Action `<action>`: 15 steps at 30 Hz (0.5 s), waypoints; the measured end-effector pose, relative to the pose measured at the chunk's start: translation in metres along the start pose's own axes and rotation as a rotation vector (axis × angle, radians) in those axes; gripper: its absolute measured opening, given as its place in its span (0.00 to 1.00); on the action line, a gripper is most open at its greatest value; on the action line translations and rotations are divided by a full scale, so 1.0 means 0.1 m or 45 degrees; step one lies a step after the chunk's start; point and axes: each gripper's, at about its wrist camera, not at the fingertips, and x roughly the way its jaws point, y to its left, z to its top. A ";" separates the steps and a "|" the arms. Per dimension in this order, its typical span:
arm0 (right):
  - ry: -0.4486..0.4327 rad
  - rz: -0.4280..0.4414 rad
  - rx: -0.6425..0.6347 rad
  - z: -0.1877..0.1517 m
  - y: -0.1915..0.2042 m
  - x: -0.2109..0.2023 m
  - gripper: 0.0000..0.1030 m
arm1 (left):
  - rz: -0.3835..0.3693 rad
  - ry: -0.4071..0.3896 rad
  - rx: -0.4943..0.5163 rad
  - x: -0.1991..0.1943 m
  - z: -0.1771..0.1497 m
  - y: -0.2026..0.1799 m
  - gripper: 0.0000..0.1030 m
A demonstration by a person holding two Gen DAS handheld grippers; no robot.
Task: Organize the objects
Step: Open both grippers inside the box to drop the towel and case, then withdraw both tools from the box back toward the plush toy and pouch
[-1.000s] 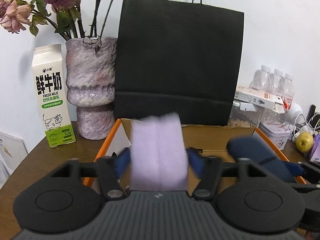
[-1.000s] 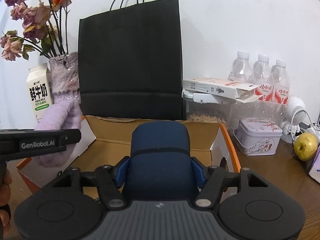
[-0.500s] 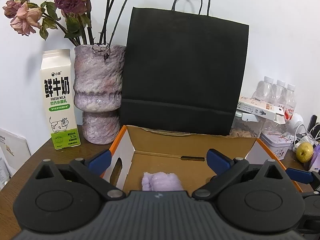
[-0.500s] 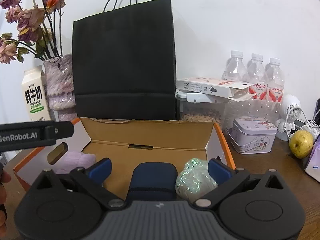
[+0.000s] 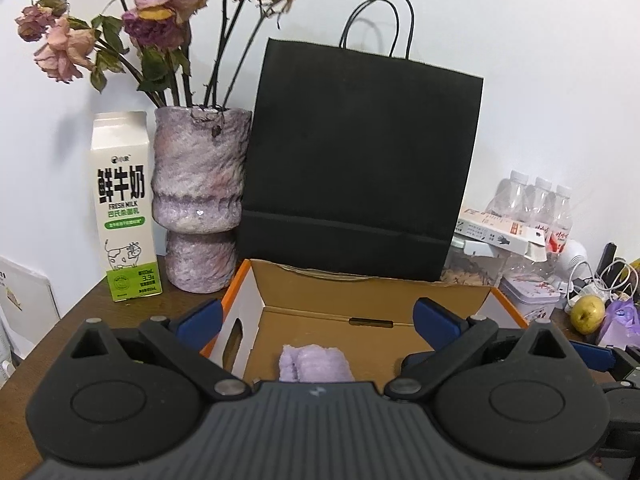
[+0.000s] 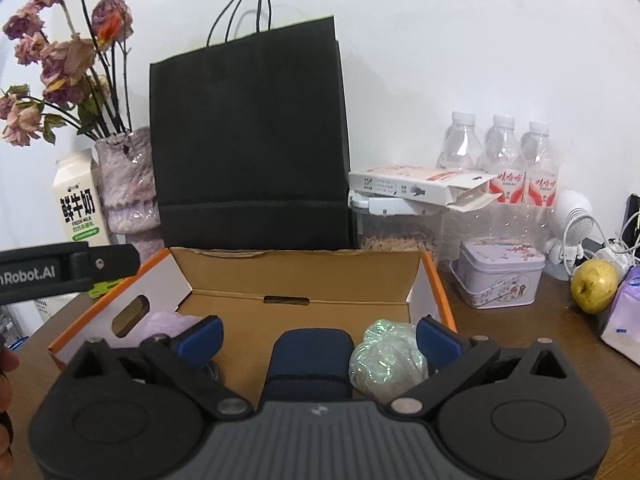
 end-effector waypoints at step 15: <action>-0.082 0.027 -0.086 -0.13 0.02 -0.61 1.00 | -0.049 -0.066 -0.040 -0.67 -0.04 0.13 1.00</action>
